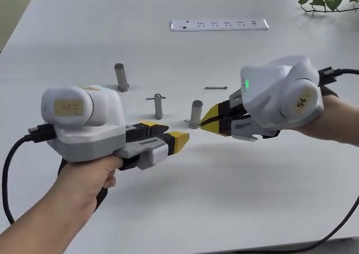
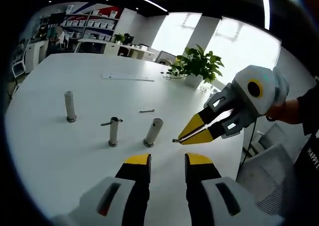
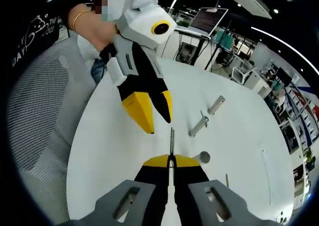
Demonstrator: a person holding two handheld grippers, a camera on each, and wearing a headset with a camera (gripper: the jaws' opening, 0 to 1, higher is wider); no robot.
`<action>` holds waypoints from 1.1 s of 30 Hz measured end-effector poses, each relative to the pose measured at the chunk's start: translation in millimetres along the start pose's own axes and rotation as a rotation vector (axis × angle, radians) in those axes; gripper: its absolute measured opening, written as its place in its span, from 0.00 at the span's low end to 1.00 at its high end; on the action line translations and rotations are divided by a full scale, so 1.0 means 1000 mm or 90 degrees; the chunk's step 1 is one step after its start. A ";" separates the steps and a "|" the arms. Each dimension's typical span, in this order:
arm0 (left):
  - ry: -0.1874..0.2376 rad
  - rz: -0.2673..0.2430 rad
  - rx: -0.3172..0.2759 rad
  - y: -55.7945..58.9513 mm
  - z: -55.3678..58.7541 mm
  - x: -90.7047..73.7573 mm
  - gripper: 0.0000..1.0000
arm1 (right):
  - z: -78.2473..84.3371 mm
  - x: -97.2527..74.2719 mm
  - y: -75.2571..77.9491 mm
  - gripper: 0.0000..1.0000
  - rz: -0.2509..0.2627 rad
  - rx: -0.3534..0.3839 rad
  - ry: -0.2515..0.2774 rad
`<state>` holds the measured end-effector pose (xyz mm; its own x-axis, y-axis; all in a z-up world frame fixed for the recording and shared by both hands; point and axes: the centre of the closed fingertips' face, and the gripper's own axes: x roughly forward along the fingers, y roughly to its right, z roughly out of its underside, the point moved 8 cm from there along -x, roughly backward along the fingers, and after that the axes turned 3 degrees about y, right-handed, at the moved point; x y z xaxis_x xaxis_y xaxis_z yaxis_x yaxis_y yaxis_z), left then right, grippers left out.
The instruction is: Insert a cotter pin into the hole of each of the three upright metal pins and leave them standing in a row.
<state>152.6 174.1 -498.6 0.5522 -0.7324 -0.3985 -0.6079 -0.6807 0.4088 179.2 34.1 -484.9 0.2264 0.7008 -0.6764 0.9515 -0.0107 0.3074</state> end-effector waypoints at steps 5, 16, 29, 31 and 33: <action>-0.001 0.006 -0.010 0.001 0.000 -0.001 0.20 | -0.006 0.003 -0.003 0.00 -0.014 -0.026 0.000; 0.003 0.021 -0.036 0.004 -0.002 -0.001 0.10 | -0.010 0.006 -0.008 0.00 -0.021 -0.057 -0.008; 0.003 0.026 -0.055 0.006 -0.002 0.001 0.02 | -0.015 0.008 -0.011 0.00 -0.019 -0.065 -0.004; 0.003 0.030 -0.055 0.007 -0.002 0.001 0.02 | -0.015 0.008 -0.011 0.00 -0.018 -0.064 -0.004; 0.004 0.031 -0.056 0.008 -0.002 0.001 0.01 | -0.015 0.009 -0.011 0.00 -0.018 -0.063 -0.005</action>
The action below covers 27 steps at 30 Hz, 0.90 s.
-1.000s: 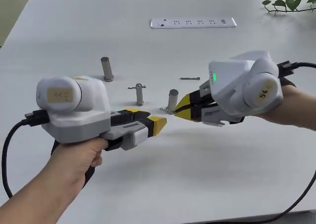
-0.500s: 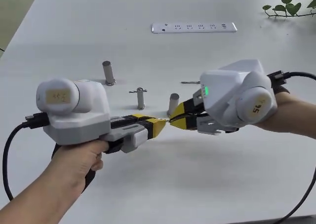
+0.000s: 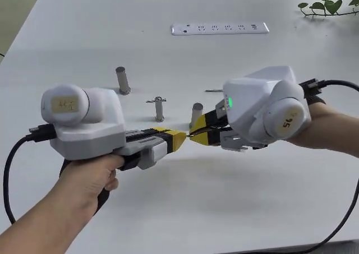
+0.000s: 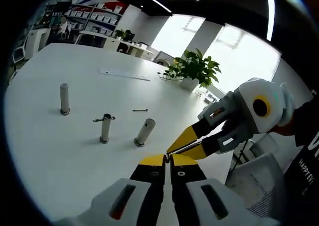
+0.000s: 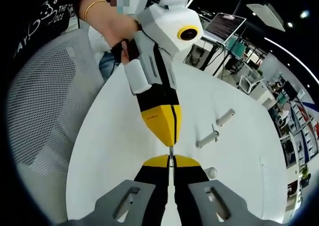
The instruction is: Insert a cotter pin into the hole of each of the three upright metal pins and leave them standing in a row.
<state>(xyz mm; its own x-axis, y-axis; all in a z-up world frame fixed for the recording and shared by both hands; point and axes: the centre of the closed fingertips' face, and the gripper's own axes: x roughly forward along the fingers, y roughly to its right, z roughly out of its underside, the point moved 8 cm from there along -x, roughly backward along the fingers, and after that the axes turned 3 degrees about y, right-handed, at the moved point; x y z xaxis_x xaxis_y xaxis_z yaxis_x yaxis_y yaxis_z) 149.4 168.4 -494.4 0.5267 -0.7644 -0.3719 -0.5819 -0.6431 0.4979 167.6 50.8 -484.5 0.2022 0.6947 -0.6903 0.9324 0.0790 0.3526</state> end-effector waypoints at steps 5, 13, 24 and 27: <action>0.003 0.002 0.013 0.000 0.000 0.000 0.01 | 0.000 0.000 0.000 0.00 0.000 0.021 0.007; 0.002 0.006 0.055 0.000 -0.001 0.000 0.00 | 0.004 0.001 0.001 0.00 -0.006 0.092 0.022; -0.013 0.028 0.094 -0.005 0.002 -0.005 0.00 | 0.026 0.000 -0.002 0.05 -0.034 0.301 0.066; -0.020 0.043 0.110 -0.005 0.003 -0.006 0.00 | 0.029 -0.002 -0.004 0.07 -0.050 0.353 0.086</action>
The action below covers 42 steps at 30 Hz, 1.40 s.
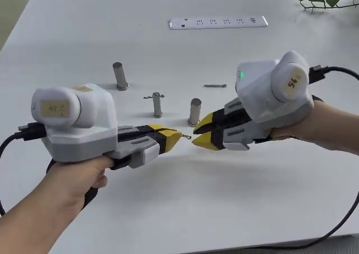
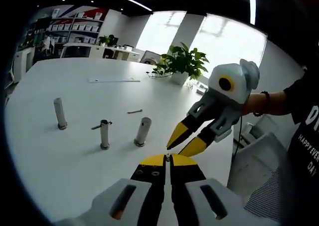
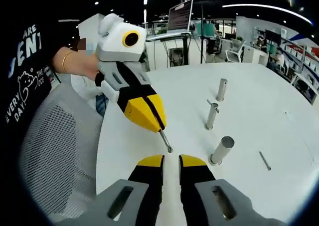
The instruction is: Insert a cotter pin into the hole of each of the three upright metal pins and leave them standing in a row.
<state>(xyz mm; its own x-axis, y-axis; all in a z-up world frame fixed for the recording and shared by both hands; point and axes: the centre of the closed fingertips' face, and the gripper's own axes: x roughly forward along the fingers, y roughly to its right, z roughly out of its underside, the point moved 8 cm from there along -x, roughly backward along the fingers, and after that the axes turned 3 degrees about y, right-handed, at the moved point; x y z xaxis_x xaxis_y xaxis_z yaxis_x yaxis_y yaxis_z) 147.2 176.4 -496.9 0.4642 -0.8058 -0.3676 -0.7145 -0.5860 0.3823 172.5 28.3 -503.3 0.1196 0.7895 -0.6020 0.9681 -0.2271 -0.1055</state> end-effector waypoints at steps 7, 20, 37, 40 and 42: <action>-0.007 0.038 0.022 0.002 0.002 0.000 0.00 | 0.005 -0.005 0.000 0.08 -0.035 0.080 0.020; -0.034 0.113 0.107 0.016 0.008 0.000 0.00 | 0.011 -0.010 -0.012 0.10 -0.117 0.120 0.033; -0.031 0.179 0.137 0.027 0.005 -0.001 0.00 | 0.011 -0.014 -0.025 0.08 -0.196 0.113 0.033; -0.029 0.184 0.139 0.028 0.004 -0.001 0.00 | 0.010 -0.014 -0.025 0.06 -0.200 0.111 0.035; -0.022 0.191 0.137 0.029 0.003 -0.002 0.00 | 0.010 -0.014 -0.026 0.06 -0.204 0.110 0.034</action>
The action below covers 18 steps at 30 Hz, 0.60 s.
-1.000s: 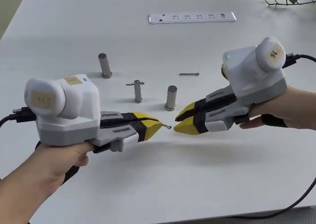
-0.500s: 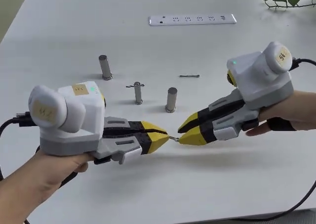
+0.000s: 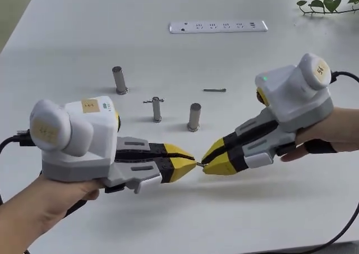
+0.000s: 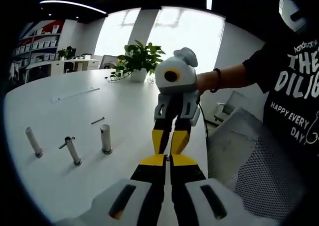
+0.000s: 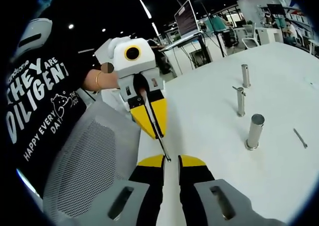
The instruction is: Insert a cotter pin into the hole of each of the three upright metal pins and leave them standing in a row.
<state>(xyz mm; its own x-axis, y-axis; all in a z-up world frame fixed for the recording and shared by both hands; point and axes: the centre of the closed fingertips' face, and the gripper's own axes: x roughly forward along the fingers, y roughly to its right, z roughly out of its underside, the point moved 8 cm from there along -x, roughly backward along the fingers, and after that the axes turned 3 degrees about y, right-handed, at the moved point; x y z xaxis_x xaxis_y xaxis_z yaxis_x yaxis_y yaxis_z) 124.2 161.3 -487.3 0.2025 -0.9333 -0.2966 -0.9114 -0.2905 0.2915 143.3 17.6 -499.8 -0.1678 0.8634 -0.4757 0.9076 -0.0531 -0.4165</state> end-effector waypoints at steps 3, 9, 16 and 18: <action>0.007 0.003 -0.001 0.001 -0.002 -0.001 0.00 | 0.000 0.000 -0.001 0.05 -0.005 -0.002 -0.002; 0.011 0.008 0.002 0.001 -0.003 -0.001 0.00 | -0.002 0.000 -0.002 0.02 -0.009 -0.005 -0.001; 0.009 0.006 0.003 -0.001 -0.003 -0.002 0.00 | -0.004 -0.001 -0.003 0.00 -0.010 -0.037 -0.007; 0.007 0.001 0.006 -0.002 -0.003 -0.002 0.00 | -0.005 -0.001 -0.002 0.00 -0.002 -0.049 -0.010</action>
<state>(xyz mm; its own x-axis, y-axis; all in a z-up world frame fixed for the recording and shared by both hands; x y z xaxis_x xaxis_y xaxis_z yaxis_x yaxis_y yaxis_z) 126.5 163.2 -485.1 0.2050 -0.9359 -0.2865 -0.9151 -0.2871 0.2832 143.1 18.7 -494.6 -0.1765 0.8553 -0.4872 0.9338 -0.0111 -0.3577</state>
